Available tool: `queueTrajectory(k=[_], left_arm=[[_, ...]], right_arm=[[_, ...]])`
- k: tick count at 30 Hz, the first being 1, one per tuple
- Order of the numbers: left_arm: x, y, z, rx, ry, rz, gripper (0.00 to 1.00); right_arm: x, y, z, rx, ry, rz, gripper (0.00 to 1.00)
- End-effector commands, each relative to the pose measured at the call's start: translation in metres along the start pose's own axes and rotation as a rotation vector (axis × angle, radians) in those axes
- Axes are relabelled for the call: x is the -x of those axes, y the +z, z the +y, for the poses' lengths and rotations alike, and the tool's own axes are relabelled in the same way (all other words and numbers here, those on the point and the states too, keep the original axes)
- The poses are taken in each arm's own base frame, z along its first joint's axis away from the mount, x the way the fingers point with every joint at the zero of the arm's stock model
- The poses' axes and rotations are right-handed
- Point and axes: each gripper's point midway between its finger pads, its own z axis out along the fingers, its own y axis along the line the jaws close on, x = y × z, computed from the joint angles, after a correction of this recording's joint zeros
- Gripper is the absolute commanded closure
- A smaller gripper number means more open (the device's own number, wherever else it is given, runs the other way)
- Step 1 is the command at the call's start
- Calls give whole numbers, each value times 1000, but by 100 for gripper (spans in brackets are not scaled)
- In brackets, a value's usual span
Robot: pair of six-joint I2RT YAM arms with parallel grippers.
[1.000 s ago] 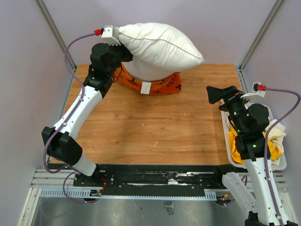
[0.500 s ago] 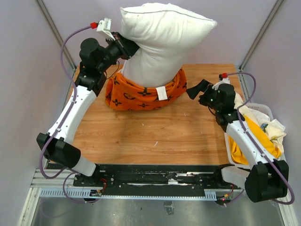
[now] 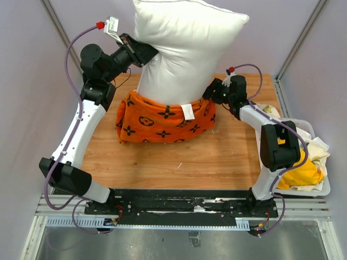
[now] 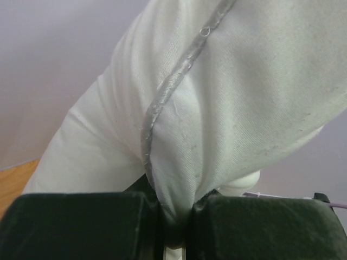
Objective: Remove the pillowcase from the pillow
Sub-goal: Remove the pillow from the pillowcase.
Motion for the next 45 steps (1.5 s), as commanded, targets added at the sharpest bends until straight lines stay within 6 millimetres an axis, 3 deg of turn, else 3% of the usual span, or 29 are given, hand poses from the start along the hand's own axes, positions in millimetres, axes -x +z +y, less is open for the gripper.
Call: queueTrajectory(k=[1,3,4,12,19,22,24,26,30,33,36,39,45], left_arm=[[83,-24,-67,-165,153,-266,100],[90,-28,-60,-136,157,-302,100],[96,-32,-57,-119,156,-328,100],[143,-73,-32,62,196,-498,100],[167,-106,-33,210,289,-593,100],[166,-109,-34,216,295,-591,100],[160,-104,-32,195,294,-568,100],[152,-92,-31,148,321,-508,100],[144,-63,-20,115,351,-373,100],[144,-58,0,182,357,-353,100],[151,-68,16,286,384,-399,100],[154,-78,26,359,394,-431,100],[146,-71,30,403,396,-422,100]], right_arm=[[-20,1,11,53,-12,64,68],[-27,-8,-8,-17,13,61,94],[-29,-14,-17,-45,34,57,99],[-54,-46,-82,-232,218,56,99],[-57,-49,-86,-269,232,75,99],[-50,-50,-72,-220,233,76,98],[-43,-53,-58,-186,231,57,90],[-30,-61,-37,-150,195,24,72],[-6,-84,-6,-184,86,-38,22],[6,-102,11,-266,-59,-106,1],[9,-116,26,-328,-179,-164,1],[4,-116,50,-311,-267,-200,1],[-43,-79,125,-128,-467,-103,1]])
